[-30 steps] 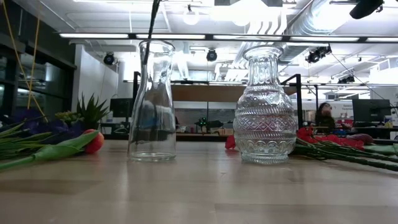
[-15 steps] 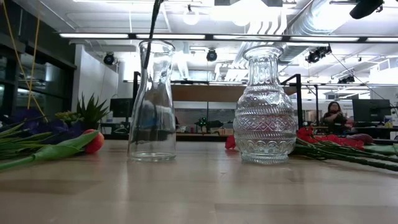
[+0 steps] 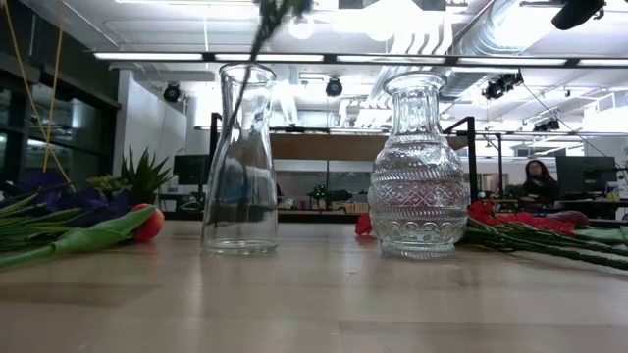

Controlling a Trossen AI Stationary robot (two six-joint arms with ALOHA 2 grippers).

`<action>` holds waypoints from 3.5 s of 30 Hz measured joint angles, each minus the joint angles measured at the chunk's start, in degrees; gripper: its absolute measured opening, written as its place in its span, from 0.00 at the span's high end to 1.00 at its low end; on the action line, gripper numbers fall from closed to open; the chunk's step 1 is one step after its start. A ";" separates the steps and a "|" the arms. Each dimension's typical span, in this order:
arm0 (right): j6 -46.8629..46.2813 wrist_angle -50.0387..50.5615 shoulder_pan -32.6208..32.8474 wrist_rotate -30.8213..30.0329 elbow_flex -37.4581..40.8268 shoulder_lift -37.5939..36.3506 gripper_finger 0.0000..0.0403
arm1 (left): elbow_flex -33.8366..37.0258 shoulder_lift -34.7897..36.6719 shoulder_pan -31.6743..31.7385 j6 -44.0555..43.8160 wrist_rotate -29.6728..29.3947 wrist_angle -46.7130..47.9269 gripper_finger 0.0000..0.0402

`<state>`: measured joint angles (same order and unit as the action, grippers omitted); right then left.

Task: Pick and place flowers into a vace then onto a shelf
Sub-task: Put the blue flowers into the left transparent flower vase, then put the purple flowers into the left transparent flower vase

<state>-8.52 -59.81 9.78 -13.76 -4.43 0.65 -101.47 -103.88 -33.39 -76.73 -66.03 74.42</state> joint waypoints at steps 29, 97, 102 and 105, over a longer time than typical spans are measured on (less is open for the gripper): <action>-0.02 -0.04 0.00 -0.02 0.00 0.02 0.19 | 0.00 0.07 -1.38 -0.04 7.24 -0.75 0.52; -3.49 -0.63 0.00 0.28 0.00 0.02 0.19 | 40.39 0.20 -6.73 -61.51 60.53 -23.12 0.54; -3.47 -0.61 0.01 0.22 0.00 0.02 0.19 | 42.03 0.22 -6.73 -61.55 60.47 -24.42 0.54; -3.47 -0.61 0.00 0.22 0.00 0.02 0.19 | 42.03 0.15 -6.73 -61.55 60.46 -24.18 0.54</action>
<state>-11.99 -60.42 9.78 -13.54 -4.43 0.67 -59.44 -103.72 -40.12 -138.28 -5.56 50.24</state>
